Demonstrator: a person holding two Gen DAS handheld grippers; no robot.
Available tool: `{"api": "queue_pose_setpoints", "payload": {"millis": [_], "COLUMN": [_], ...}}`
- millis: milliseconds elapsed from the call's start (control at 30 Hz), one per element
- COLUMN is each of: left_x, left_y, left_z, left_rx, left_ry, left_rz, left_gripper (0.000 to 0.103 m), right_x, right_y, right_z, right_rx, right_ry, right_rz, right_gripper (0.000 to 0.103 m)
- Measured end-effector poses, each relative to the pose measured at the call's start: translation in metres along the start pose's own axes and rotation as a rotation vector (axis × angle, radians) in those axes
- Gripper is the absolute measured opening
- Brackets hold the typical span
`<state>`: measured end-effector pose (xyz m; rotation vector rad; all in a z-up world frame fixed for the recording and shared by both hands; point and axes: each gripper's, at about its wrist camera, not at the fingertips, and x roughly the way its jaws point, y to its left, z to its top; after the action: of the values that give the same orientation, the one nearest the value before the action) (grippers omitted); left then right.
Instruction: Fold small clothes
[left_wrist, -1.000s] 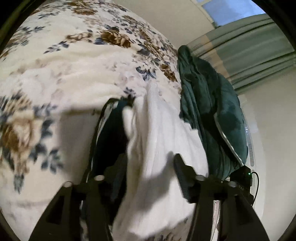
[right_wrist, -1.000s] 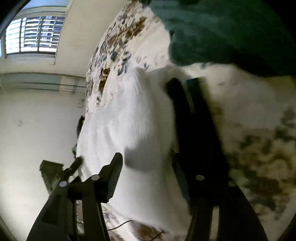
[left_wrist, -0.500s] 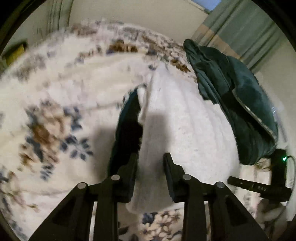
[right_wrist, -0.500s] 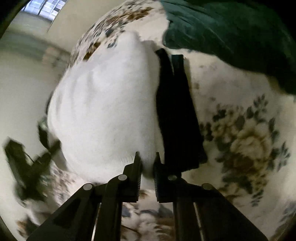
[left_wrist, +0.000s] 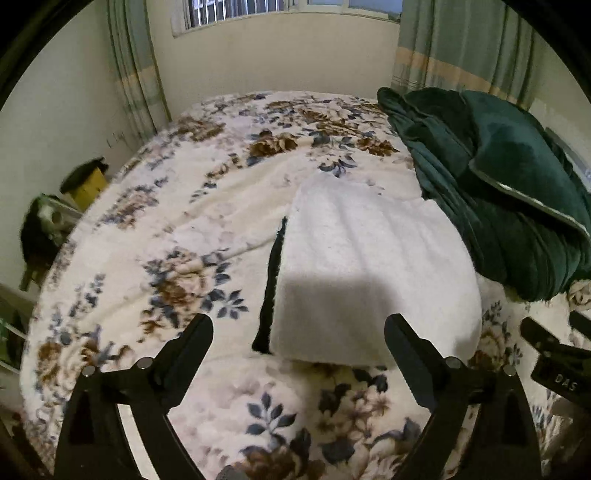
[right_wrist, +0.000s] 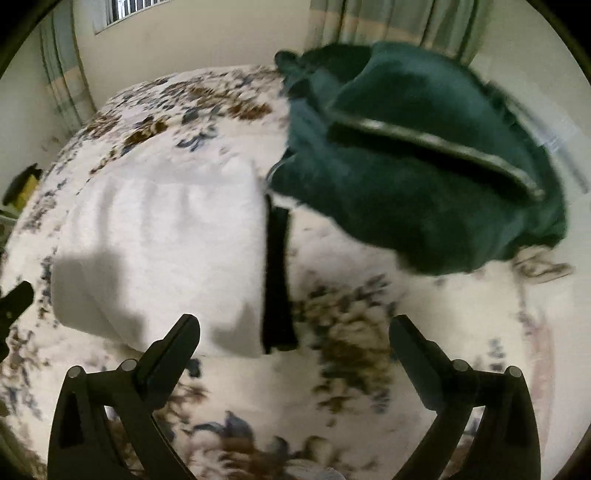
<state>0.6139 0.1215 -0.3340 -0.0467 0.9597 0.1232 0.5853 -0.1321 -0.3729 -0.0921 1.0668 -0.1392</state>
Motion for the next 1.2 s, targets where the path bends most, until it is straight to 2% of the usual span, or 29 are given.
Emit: {"api": "queue_pose_setpoints", "payload": {"millis": [100,267,600,767,933,1200], "left_x": [-0.021,-0.083,-0.234,-0.309,-0.365,-0.420], "left_y": [-0.003,-0.004,-0.015,-0.013,-0.007,0.006], "left_z": [-0.004,-0.010,-0.032,-0.039,-0.046,-0.063], "left_rx": [0.011,0.016,0.058,0.046,0.038,0.015], "left_ry": [-0.003,-0.039,-0.123,-0.181,-0.235,-0.286], "left_rz": [0.012,0.023,-0.009,-0.032,-0.028,-0.024], "left_gripper": [0.095,0.095,0.095,0.095,0.095,0.095], "right_x": [-0.031,-0.094,-0.285,-0.374,-0.458,-0.544], "right_y": [-0.006,-0.017,-0.047,-0.062,-0.078,-0.091], "right_z": [-0.005,-0.015,-0.052,-0.076,-0.101,-0.132], "right_rx": [0.004,0.031,0.049,0.050,0.064,0.057], "right_ry": [-0.031,-0.067,-0.229,-0.288,-0.352,-0.425], "right_rz": [-0.028,-0.034,-0.058,-0.049,-0.021,0.000], "right_gripper": [0.103,0.103,0.103,0.103,0.103,0.103]}}
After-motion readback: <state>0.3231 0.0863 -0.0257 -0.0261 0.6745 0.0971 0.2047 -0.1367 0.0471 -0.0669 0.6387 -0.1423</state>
